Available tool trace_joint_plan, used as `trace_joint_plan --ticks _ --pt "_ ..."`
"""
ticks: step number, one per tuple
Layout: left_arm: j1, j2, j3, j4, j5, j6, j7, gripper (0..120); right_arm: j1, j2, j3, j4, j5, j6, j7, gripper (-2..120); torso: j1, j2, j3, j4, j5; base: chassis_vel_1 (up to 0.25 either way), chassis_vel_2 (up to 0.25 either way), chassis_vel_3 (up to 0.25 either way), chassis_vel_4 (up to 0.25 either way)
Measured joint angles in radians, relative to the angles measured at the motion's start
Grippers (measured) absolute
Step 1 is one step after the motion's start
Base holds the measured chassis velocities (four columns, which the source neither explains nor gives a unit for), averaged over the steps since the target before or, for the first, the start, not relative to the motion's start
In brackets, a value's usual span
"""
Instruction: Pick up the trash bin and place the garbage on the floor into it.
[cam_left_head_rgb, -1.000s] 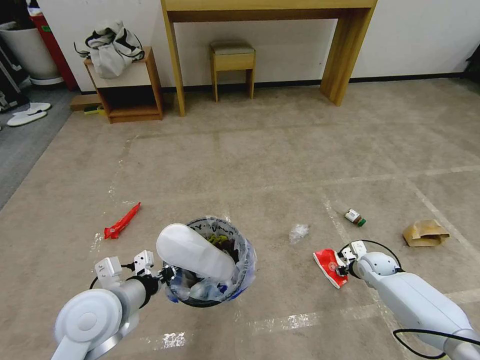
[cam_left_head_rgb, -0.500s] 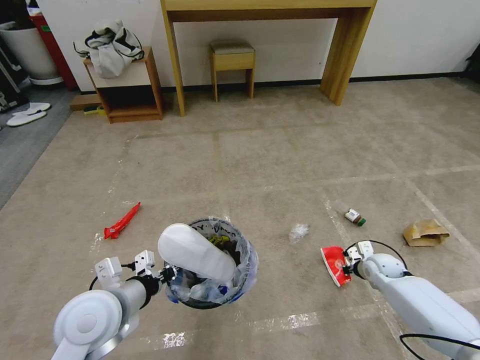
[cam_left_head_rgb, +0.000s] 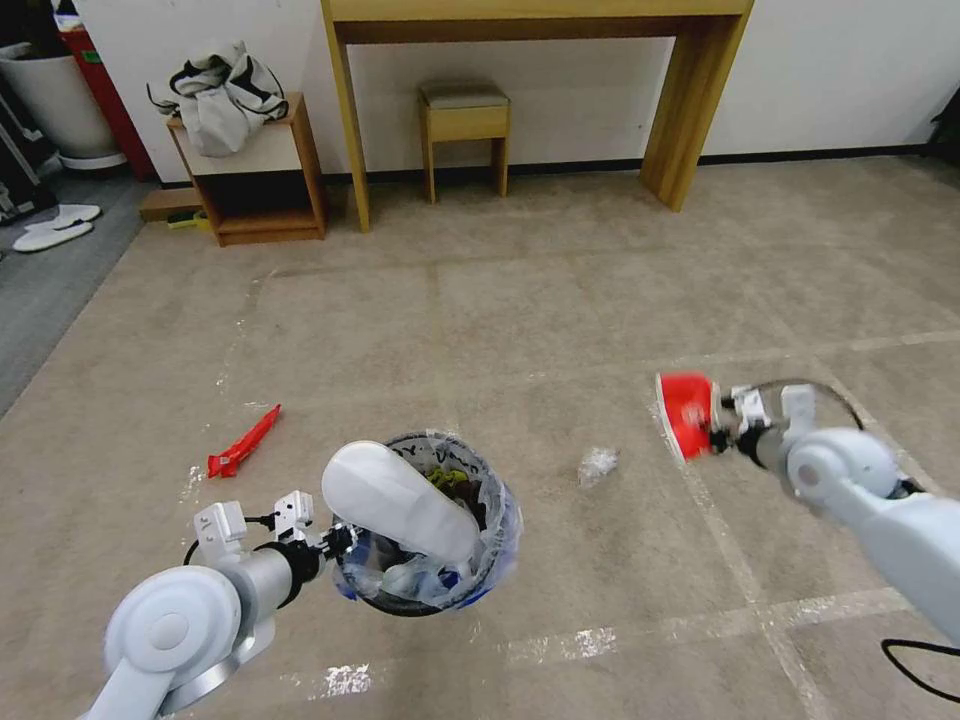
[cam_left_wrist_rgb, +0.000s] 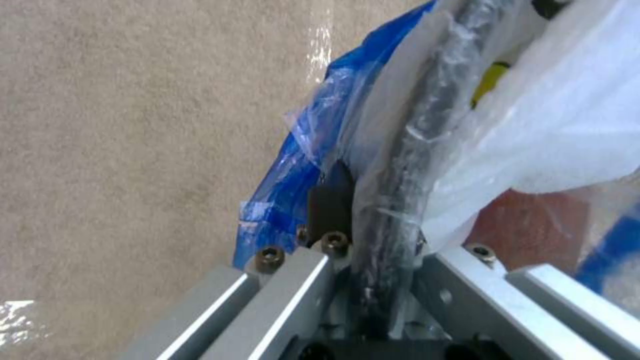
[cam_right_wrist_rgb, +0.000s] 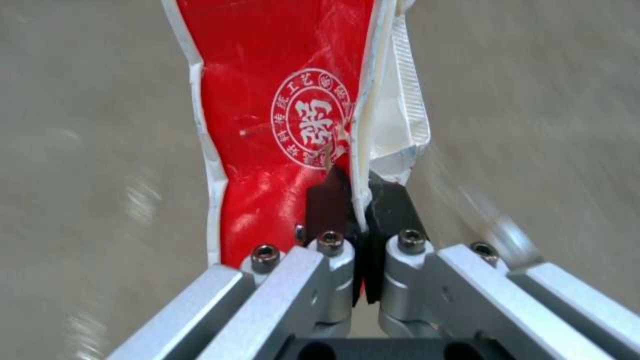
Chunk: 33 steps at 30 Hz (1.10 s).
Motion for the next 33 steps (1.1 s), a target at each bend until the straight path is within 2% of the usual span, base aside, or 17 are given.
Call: trace_joint_plan --ticks 1,3,6,7,8,10,17,22,27,33 --pt "0.0 0.0 0.0 0.0 0.0 0.0 0.0 0 0.0 0.0 0.0 0.0 0.0 0.0 0.0 0 0.0 0.0 0.0 0.0 0.0 0.0 0.0 0.0 0.0" --pt "-0.012 0.014 0.018 0.005 -0.005 0.003 -0.001 0 -0.015 -0.001 0.035 0.116 0.041 0.058 0.017 0 0.0 0.0 0.0 0.0 0.0006 0.0 0.0 0.0 0.0" --pt "-0.021 0.022 0.029 0.011 -0.008 0.004 -0.002 0 -0.017 0.002 0.046 0.174 0.063 0.093 0.024 0 0.0 0.0 0.0 -0.0005 0.0002 0.0 0.0 0.0 0.0" --pt "-0.035 0.032 0.048 0.021 -0.013 0.005 -0.003 0 -0.007 0.015 0.052 0.256 0.093 0.141 0.029 0 0.0 0.0 0.0 -0.0009 0.0003 0.0 0.0 0.0 0.0" --pt "-0.035 0.032 0.048 0.021 -0.013 0.005 -0.003 0 -0.007 0.015 0.052 0.256 0.093 0.141 0.029 0 0.0 0.0 0.0 -0.0009 0.0003 0.0 0.0 0.0 0.0" --pt "-0.049 0.04 0.071 0.028 -0.019 0.008 -0.013 0 0.027 0.039 0.027 0.36 0.126 0.22 0.009 0 0.0 0.0 0.0 -0.0001 0.0 0.0 0.0 0.0 0.0" --pt "-0.044 0.064 0.095 0.02 -0.023 0.008 -0.031 0 0.041 0.069 -0.039 0.534 0.151 0.272 -0.063 0 0.0 0.0 0.0 -0.0002 0.0004 0.0 0.0 0.0 0.0" --pt "-0.055 0.066 0.116 0.008 -0.026 0.006 -0.045 0 0.006 0.079 -0.085 0.598 0.121 0.272 -0.128 0 0.0 0.0 0.0 -0.0006 0.0004 0.0 0.0 0.0 0.0" --pt "-0.054 0.053 0.13 -0.004 -0.025 0.004 -0.058 0 -0.021 0.098 -0.136 0.606 0.079 0.262 -0.165 0 0.0 0.0 0.0 -0.0004 0.0003 0.0 0.0 0.0 0.0" --pt "-0.039 0.045 0.118 -0.029 -0.023 0.001 -0.065 0 -0.111 0.135 -0.203 0.551 -0.062 0.256 -0.207 0 0.0 0.0 0.0 -0.0002 0.0005 0.0 0.0 0.0 0.0"
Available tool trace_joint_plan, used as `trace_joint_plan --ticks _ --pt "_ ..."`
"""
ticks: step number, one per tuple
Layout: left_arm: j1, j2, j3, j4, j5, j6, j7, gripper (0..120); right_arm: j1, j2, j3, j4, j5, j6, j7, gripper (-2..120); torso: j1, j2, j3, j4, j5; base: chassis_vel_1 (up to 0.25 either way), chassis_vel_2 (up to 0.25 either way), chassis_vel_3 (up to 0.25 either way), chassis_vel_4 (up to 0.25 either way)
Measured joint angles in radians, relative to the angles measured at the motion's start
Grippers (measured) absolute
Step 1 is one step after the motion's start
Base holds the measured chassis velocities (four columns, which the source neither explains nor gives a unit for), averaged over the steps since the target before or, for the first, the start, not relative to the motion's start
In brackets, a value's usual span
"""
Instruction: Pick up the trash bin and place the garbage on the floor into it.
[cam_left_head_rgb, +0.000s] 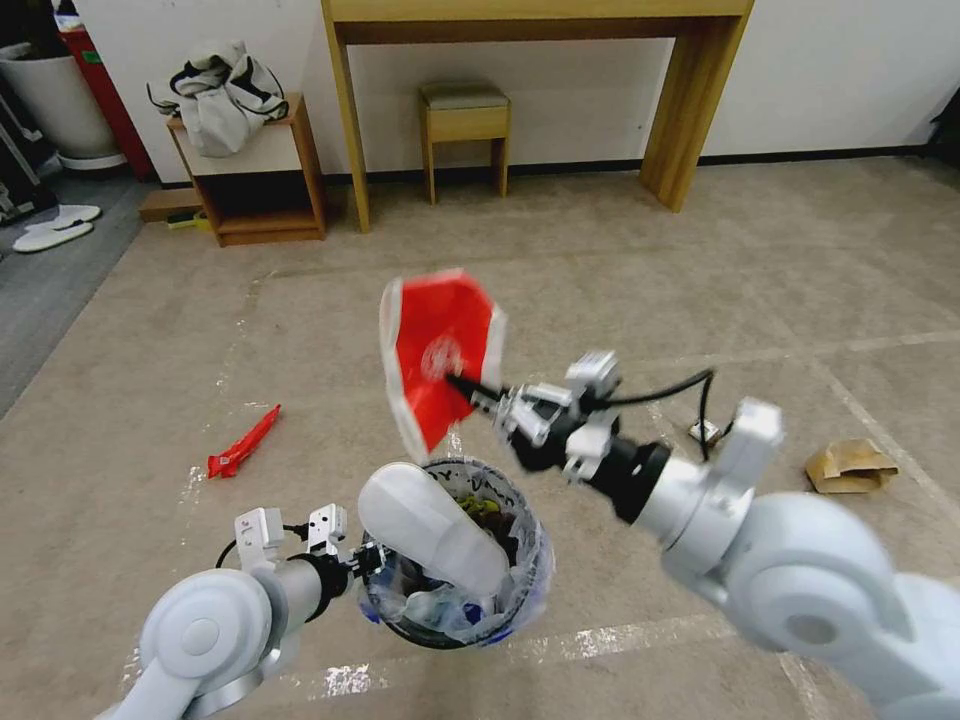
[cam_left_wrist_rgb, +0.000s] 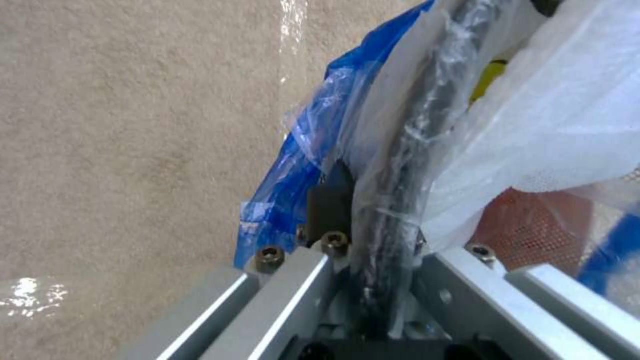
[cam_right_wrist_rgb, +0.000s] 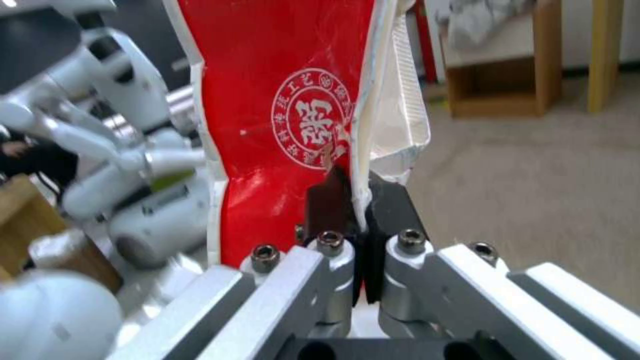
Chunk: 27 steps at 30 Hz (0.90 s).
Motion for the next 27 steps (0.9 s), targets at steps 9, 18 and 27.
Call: trace_joint_plan --ticks 9,18,27 --pt "0.023 0.009 -0.039 -0.028 -0.006 -0.001 0.001 0 -0.142 0.008 0.008 -0.109 -0.187 0.029 -0.084 0 0.0 0.0 0.0 0.0 0.0 0.0 0.0 0.0 0.0" --pt "0.035 0.002 -0.062 -0.039 -0.015 -0.002 0.001 0 -0.183 0.025 0.014 -0.171 -0.264 0.048 -0.125 0 0.0 0.0 0.0 0.0001 0.0 0.0 0.0 0.0 0.0" --pt "0.03 -0.005 -0.062 -0.036 -0.019 -0.004 0.001 0 -0.182 0.041 -0.002 -0.187 -0.283 0.049 -0.129 0 0.0 0.0 0.0 -0.0001 0.0 0.0 0.0 0.0 0.0"
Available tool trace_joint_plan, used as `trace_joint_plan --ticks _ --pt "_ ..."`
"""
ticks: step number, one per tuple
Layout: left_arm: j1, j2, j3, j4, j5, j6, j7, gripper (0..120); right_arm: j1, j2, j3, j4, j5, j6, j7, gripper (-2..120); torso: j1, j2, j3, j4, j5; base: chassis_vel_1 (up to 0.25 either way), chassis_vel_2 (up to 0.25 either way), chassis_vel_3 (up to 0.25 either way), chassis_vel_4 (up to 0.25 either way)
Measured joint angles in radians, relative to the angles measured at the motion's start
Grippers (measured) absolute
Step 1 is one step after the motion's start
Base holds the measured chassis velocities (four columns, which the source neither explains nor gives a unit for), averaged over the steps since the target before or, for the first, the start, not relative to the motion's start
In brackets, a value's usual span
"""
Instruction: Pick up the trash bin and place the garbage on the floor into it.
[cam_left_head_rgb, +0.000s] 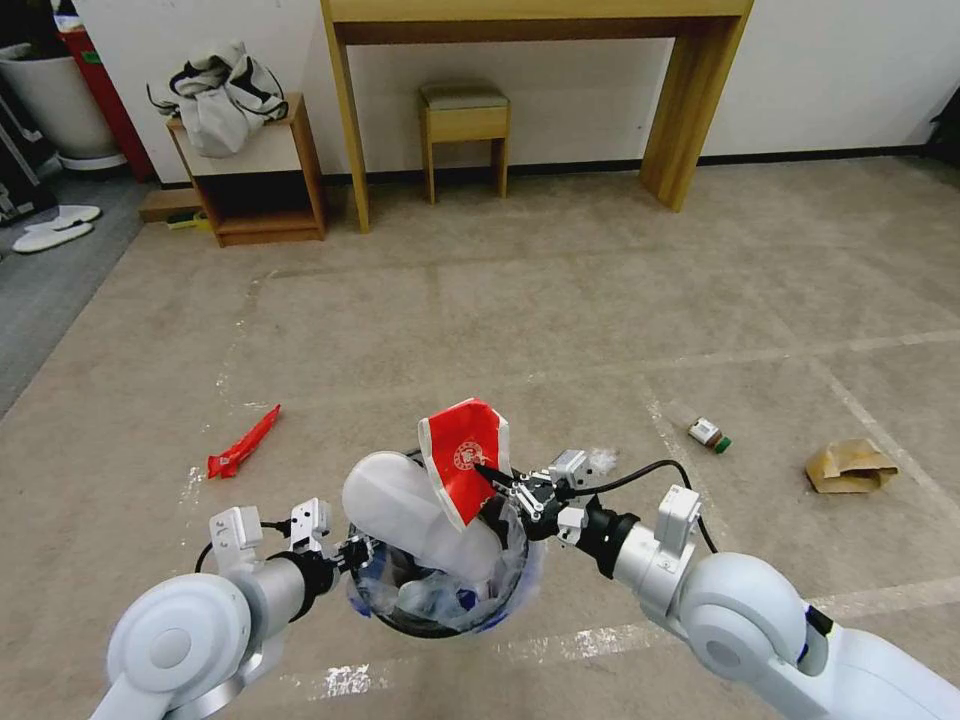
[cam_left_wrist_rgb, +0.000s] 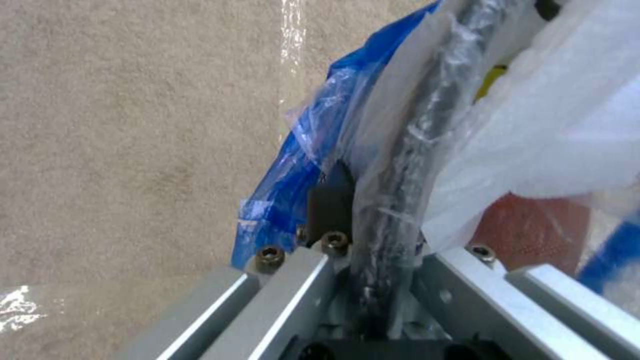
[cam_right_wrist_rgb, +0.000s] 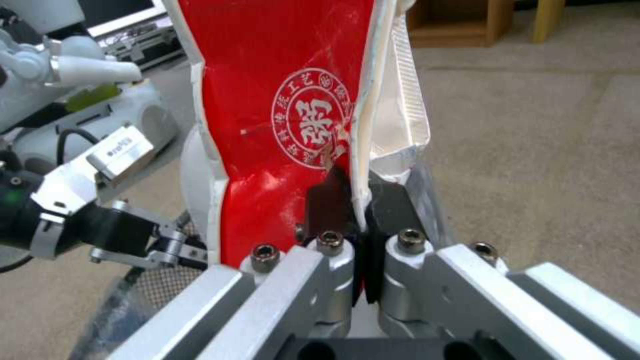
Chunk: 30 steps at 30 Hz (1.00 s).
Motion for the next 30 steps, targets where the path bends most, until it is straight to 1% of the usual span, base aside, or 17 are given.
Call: trace_joint_plan --ticks 5,7,13,19,23,30 --pt "-0.008 0.001 0.001 0.018 0.001 0.001 0.0 0 0.018 -0.006 -0.005 0.022 0.005 0.001 -0.03 0 0.0 0.0 0.0 0.0002 0.0 0.0 0.0 0.0 0.0" --pt "-0.02 0.0 0.006 0.025 0.001 0.002 0.001 0 0.032 -0.029 -0.02 0.037 0.006 0.003 -0.063 0 0.0 0.0 0.0 0.0001 -0.0001 0.0 0.0 0.0 0.0" --pt "-0.046 -0.009 0.013 0.046 0.002 0.0 0.002 0 0.064 -0.055 -0.073 0.046 0.005 0.001 -0.081 0 0.0 0.0 0.0 0.0 -0.0001 0.0 0.0 0.0 0.0" --pt "-0.036 -0.017 0.008 0.042 0.003 -0.001 0.002 0 0.069 -0.061 -0.098 0.039 -0.012 0.0 -0.082 0 0.0 0.0 0.0 0.0002 -0.0001 0.0 0.0 0.0 0.0" --pt "-0.034 -0.019 -0.004 0.045 0.004 -0.002 0.002 0 0.052 -0.075 -0.096 0.039 -0.027 0.002 -0.11 0 0.0 0.0 0.0 0.0 -0.0001 0.0 0.0 0.0 0.0" --pt "-0.038 -0.021 -0.016 0.035 -0.009 -0.004 0.001 0 0.022 -0.069 -0.099 0.016 -0.06 0.018 -0.106 0 0.0 0.0 0.0 -0.0001 0.0 0.0 0.0 0.0 0.0"
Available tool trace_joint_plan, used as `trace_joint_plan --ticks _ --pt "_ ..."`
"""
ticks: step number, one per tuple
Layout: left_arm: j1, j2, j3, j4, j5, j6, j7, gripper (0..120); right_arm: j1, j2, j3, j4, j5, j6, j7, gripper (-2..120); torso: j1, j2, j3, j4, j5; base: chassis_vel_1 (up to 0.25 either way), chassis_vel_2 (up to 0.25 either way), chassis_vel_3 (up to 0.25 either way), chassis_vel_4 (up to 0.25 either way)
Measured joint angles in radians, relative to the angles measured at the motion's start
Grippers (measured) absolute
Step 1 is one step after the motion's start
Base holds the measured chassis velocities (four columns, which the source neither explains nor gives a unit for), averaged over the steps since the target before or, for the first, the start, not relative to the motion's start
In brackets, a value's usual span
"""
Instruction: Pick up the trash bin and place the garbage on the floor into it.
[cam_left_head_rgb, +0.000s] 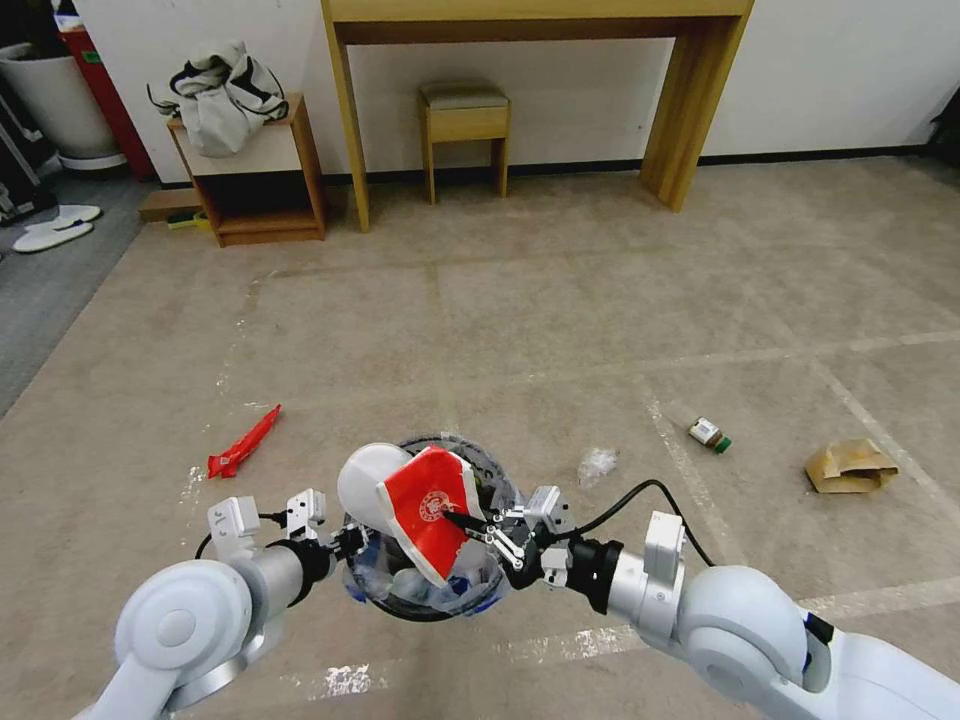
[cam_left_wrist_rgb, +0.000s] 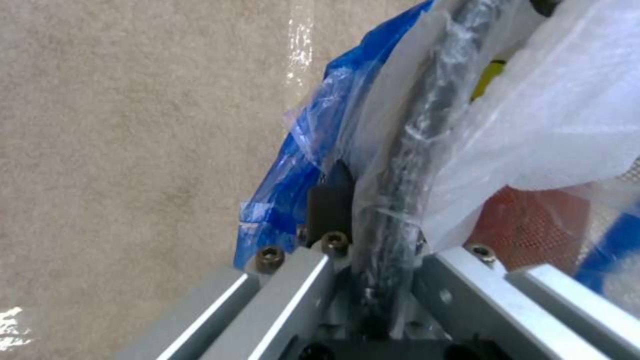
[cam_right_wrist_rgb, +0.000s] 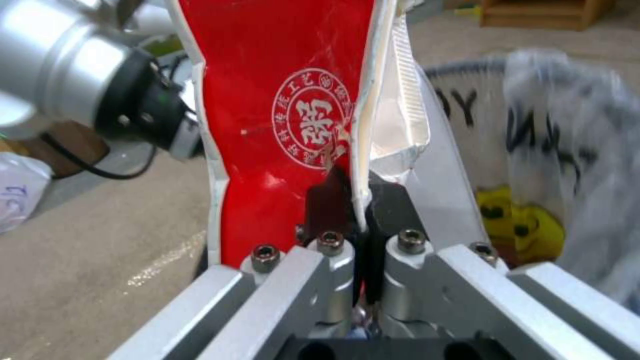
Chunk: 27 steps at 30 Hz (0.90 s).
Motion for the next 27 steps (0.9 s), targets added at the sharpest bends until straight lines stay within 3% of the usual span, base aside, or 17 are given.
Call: trace_joint_plan --ticks 7,13,16,27 --pt "0.008 -0.006 -0.001 -0.008 -0.006 0.0 -0.004 0 -0.003 0.011 -0.01 -0.017 -0.013 0.006 0.013 8 0.0 0.0 0.0 0.0002 -0.0001 0.0 0.0 0.0 0.0" --pt "0.006 -0.013 0.001 -0.021 -0.037 0.0 -0.025 0 0.009 0.017 -0.026 -0.041 -0.028 0.016 0.015 38 0.0 0.0 0.0 0.0001 -0.0001 0.0 0.0 0.0 0.0" --pt "0.007 -0.015 0.002 -0.023 -0.04 0.0 -0.027 0 0.015 0.023 -0.032 -0.044 -0.028 0.017 0.02 43 0.0 0.0 0.0 0.0 0.0 0.0 0.0 0.0 0.0" --pt "0.016 -0.026 0.006 -0.034 -0.053 0.0 -0.034 0 0.032 0.029 -0.04 -0.054 -0.028 0.021 0.026 83 0.0 0.0 0.0 0.0001 -0.0001 0.0 0.0 0.0 0.0"
